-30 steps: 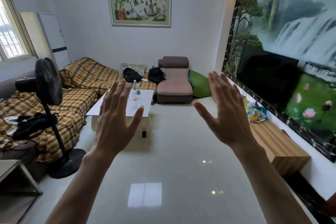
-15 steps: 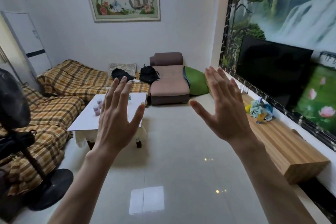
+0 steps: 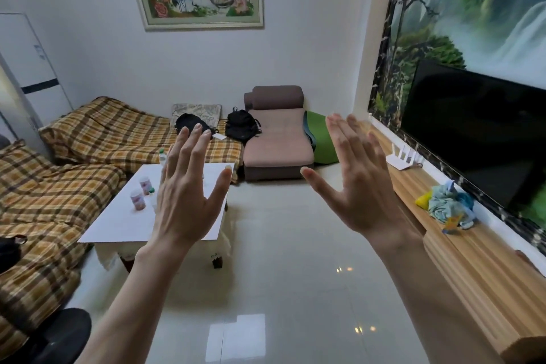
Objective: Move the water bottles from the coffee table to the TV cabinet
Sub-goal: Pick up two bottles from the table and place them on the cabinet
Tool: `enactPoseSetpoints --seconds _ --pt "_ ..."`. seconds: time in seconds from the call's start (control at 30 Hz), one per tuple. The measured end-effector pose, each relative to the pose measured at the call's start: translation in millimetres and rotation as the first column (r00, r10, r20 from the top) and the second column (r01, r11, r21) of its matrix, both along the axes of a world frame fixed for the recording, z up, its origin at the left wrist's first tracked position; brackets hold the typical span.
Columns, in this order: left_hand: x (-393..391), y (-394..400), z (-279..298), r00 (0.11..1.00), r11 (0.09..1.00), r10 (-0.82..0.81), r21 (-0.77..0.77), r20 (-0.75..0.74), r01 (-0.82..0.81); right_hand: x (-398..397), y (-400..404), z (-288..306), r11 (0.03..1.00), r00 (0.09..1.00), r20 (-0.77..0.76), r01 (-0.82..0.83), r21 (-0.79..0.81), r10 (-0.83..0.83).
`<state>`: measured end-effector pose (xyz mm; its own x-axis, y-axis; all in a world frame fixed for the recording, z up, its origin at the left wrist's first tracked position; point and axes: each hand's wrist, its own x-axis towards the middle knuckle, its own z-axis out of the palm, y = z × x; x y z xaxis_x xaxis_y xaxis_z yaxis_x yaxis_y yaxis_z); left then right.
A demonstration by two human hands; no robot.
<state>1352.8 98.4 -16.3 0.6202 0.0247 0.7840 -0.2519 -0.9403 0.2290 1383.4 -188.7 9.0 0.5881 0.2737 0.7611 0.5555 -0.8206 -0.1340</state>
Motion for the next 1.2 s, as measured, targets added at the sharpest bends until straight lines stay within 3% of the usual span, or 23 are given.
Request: enactPoseSetpoints --seconds 0.67,0.9,1.2 --pt "356.6 124.0 -24.9 1.0 1.0 -0.016 -0.001 0.007 0.016 364.4 121.4 -11.5 0.999 0.999 0.013 0.043 -0.029 -0.043" --pt "462.6 147.6 -45.9 1.0 0.998 -0.005 -0.066 -0.031 0.003 460.0 149.3 -20.6 0.998 0.998 -0.044 0.052 -0.029 -0.053" --pt "605.2 160.9 -66.5 0.998 1.0 0.013 -0.012 -0.06 -0.014 610.2 162.4 -47.1 1.0 0.998 -0.056 0.017 0.009 -0.016"
